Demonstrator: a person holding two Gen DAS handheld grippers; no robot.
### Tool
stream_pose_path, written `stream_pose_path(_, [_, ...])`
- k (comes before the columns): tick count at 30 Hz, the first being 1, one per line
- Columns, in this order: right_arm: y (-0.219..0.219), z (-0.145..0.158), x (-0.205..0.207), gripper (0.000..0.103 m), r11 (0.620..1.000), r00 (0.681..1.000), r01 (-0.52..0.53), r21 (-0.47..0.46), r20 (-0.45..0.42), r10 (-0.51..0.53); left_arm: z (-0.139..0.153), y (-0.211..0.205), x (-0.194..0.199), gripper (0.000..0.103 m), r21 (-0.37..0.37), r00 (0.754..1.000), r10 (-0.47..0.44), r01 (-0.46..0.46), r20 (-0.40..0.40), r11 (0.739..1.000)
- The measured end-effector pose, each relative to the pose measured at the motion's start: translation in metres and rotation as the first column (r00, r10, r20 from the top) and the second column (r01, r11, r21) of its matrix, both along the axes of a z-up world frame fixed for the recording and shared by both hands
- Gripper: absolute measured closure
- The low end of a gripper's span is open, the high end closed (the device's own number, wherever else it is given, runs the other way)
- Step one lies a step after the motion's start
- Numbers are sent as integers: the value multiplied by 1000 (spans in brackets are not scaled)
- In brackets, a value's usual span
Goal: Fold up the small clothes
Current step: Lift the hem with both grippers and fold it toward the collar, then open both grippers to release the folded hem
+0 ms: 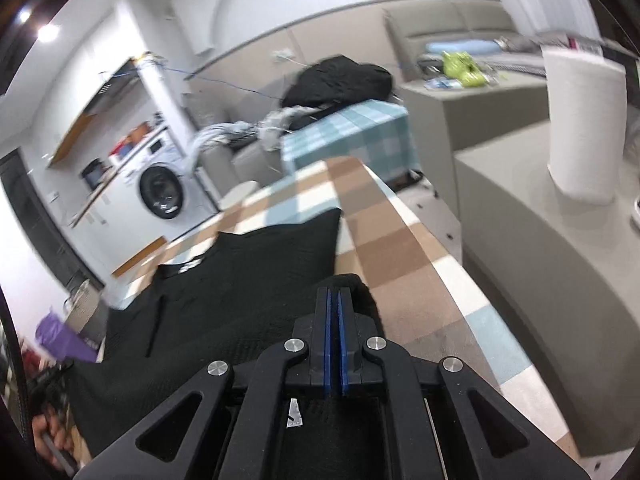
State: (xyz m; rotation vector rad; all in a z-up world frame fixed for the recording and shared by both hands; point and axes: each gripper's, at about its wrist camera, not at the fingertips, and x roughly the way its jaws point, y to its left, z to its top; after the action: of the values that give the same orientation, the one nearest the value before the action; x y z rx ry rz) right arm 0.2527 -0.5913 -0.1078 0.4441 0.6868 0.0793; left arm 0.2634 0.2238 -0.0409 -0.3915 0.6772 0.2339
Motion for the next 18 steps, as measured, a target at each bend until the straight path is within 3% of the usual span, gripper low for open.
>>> stream_pose_path(4, [-6, -18, 9, 94, 998, 996, -33, 54, -84, 37, -11, 10, 4, 97, -19, 997, 14, -16, -75, 1000])
stream_pose_path(6, [-10, -21, 6, 70, 995, 992, -70, 73, -100, 77, -13, 9, -1, 81, -24, 996, 1, -3, -87, 1000])
stream_pose_path(7, [-12, -23, 4, 62, 993, 989, -89, 83, -107, 98, -14, 7, -7, 76, -23, 996, -7, 5, -84, 1000])
stream_pose_path(8, [-15, -25, 1, 57, 990, 987, -108, 87, -111, 118, -14, 6, -11, 64, -21, 996, -13, 11, -84, 1000])
stream_pose_path(9, [-16, -26, -2, 57, 990, 985, -117, 76, -120, 125, -16, 2, -17, 52, -19, 996, -25, 23, -91, 1000])
stream_pose_path(11, [-17, -27, -6, 55, 990, 981, -130, 48, -138, 135, -17, -4, -27, 45, -13, 995, -43, 42, -88, 999])
stream_pose_path(13, [-19, -30, -7, 51, 989, 980, -134, 60, -139, 141, -21, -11, -33, 43, -17, 993, -63, 62, -103, 998])
stream_pose_path(18, [-12, -34, -5, 50, 982, 975, -162, 94, -141, 174, -32, -29, -40, 43, -9, 985, -98, 98, -140, 995])
